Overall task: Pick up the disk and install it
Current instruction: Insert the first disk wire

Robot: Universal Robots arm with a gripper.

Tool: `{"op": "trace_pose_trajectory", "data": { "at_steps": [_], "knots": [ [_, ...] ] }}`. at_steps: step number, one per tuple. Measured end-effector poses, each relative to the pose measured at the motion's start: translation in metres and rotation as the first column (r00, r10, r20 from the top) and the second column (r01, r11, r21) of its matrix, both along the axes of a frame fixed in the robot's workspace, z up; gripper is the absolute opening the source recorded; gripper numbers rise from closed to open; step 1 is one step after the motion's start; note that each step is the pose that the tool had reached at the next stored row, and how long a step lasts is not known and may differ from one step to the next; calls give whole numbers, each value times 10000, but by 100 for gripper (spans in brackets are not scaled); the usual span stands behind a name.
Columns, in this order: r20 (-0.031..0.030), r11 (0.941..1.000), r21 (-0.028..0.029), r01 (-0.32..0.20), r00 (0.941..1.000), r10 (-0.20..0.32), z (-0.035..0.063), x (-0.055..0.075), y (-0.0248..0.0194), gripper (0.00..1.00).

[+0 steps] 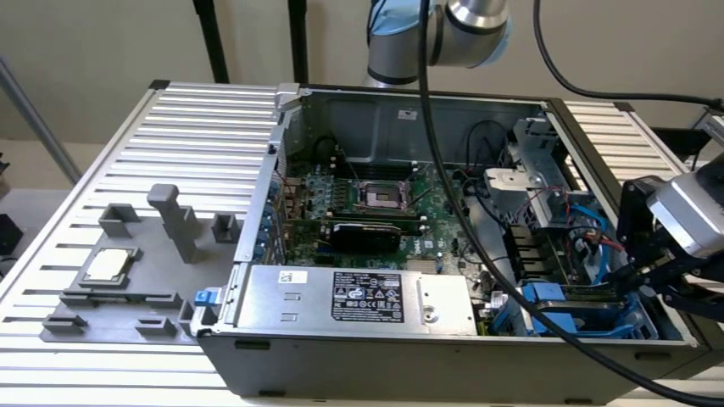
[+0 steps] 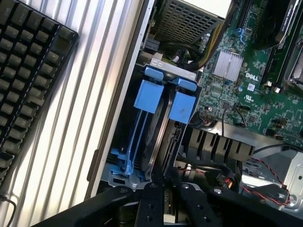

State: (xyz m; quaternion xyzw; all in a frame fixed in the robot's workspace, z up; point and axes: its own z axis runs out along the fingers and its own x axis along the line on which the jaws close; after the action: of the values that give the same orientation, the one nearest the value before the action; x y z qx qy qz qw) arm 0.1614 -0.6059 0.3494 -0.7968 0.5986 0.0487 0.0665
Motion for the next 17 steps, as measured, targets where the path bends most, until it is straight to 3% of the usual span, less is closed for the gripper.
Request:
{"op": "trace_pose_trajectory", "data": {
  "at_steps": [10,13,17],
  "knots": [
    [-1,9999,5,120,9999,-120,0,-173,4,16],
    [-75,9991,-1,416,9991,-416,-8,-176,5,16],
    [-259,9958,-24,911,9955,-912,-28,-176,5,16]
  ]
}}
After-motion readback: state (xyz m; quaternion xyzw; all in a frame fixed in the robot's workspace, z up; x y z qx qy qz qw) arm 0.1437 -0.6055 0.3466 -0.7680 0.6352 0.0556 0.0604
